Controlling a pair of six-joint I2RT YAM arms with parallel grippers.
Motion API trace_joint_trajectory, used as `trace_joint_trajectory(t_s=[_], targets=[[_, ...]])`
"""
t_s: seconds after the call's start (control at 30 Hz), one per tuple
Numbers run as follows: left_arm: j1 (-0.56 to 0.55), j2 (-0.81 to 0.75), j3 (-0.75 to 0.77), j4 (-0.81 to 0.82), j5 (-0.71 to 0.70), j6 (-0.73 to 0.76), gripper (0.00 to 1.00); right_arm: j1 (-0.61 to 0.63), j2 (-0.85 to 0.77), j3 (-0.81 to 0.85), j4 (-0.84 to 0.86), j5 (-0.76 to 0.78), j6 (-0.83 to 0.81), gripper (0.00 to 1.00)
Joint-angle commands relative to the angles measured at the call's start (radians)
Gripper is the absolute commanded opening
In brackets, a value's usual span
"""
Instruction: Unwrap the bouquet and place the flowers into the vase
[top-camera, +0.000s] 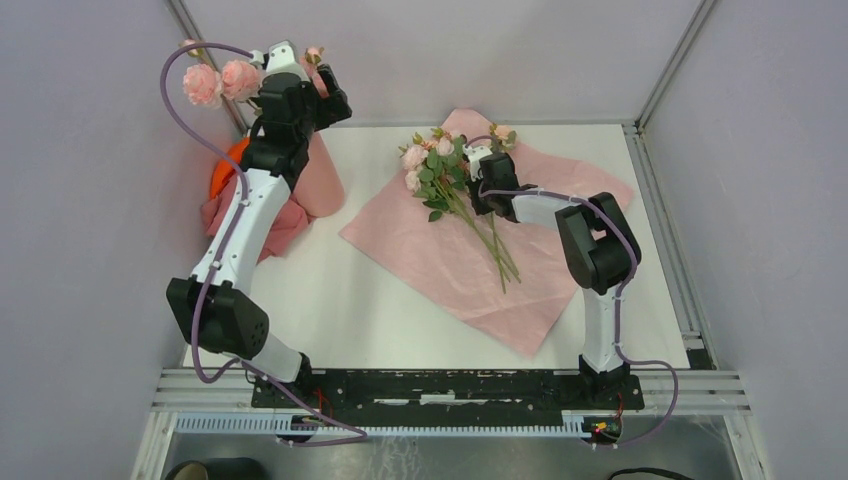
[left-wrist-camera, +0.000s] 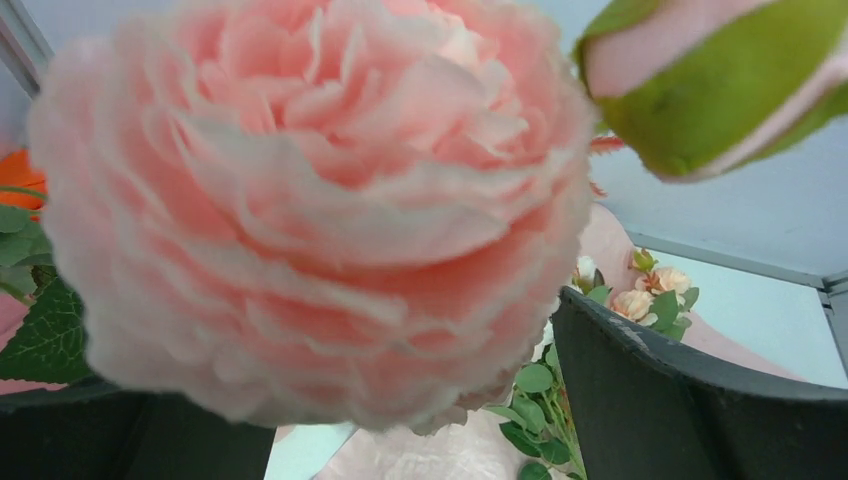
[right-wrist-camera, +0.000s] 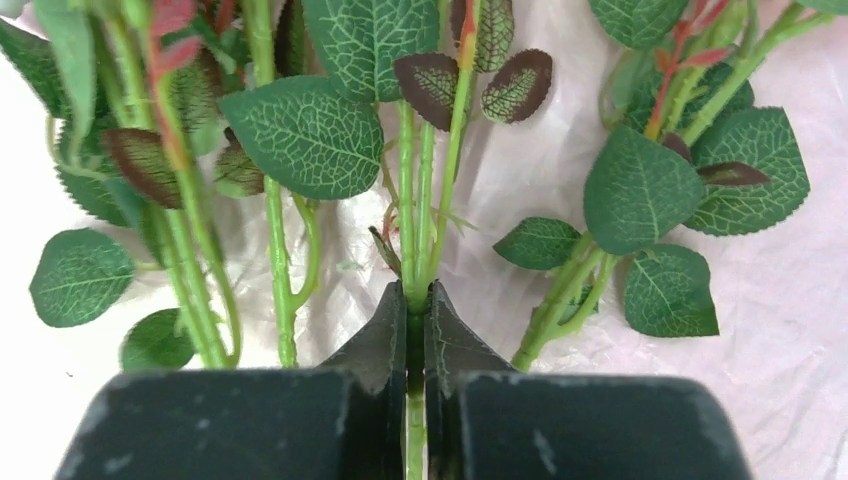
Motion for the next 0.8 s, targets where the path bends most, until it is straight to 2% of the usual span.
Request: trace_joint_trajectory(t_s=[0.0,0.17,0.43,0.6,0.77], targets=[[0.003,-0.052,0.018,0.016,0.063,-0.057,0.97,-0.004,-0.021,0.019,0.013,0.009,0.003,0.00],[0.002,-0.098,-0.022,0.089,0.208,-0.111,0.92,-0.004,-0.093,0.014,0.019,-0.026,0.008,0.00],[-0.009,-0.079,-0.015,0.164,0.466,-0.200,0.91,-0.003,-0.262,0.000,0.030,-0.080,0.016,0.00],[-0.021,-0.042,-0.032,0.213,0.555,-0.248,0.91,-0.004,-0.389,-0.038,0.058,-0.117,0.038,0.00],[-0.067,-0.010,-0.112,0.379,0.628,-0.328,0.90,-0.001,-0.493,-0.051,0.084,-0.155,0.055,0.00]])
